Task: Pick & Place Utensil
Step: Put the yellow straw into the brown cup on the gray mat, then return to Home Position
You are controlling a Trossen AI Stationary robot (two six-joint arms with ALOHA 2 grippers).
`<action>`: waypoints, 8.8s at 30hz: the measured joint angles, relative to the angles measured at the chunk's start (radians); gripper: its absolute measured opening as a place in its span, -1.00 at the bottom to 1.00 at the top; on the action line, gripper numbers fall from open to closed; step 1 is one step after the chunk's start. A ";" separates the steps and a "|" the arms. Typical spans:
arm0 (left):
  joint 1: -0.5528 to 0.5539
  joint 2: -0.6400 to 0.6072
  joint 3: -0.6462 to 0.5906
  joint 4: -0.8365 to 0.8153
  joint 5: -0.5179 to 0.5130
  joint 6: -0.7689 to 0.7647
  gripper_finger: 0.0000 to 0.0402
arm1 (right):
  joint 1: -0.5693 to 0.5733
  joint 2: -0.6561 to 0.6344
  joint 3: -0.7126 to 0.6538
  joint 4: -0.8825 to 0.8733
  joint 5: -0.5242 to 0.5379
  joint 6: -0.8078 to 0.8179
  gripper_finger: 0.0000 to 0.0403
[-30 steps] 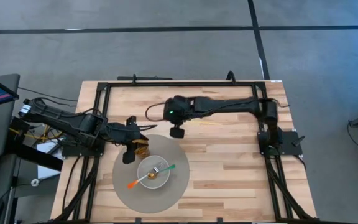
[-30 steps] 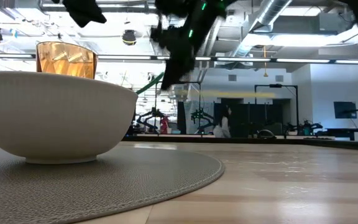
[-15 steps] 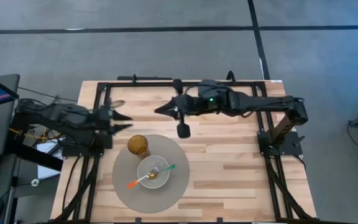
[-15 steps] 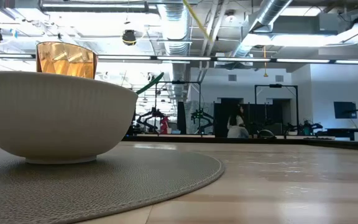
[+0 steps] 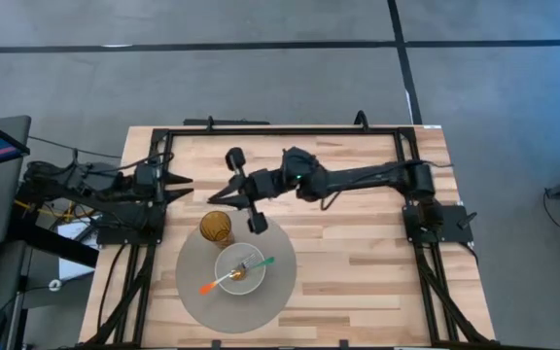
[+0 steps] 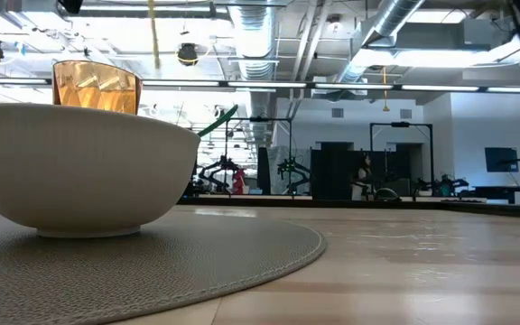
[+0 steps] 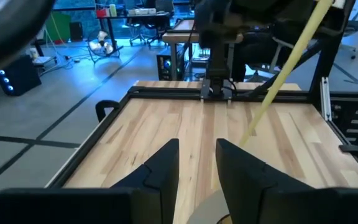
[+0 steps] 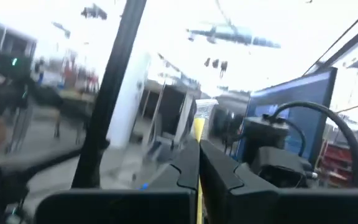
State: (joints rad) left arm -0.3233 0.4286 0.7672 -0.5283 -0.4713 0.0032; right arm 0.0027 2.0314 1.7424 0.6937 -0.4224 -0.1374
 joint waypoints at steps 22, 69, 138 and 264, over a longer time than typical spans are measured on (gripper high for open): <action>0.000 0.006 -0.013 0.013 0.000 0.000 -0.46 | -0.036 0.167 0.001 0.424 -0.024 0.425 -1.00; 0.000 0.006 -0.011 0.013 0.001 0.000 -0.46 | -0.019 0.166 0.001 -0.142 -0.021 0.129 -0.85; 0.000 -0.427 -0.479 0.279 0.008 -0.007 -0.46 | 0.002 -1.762 -1.574 -0.585 0.502 0.188 -0.46; 0.011 -0.284 -0.761 0.728 0.076 0.149 -0.46 | 0.003 -2.030 -1.736 -0.664 0.502 0.217 -0.46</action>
State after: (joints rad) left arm -0.3126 0.1448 0.0063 0.2001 -0.3954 0.1524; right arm 0.0059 0.0013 0.0067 0.0299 0.0792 0.0795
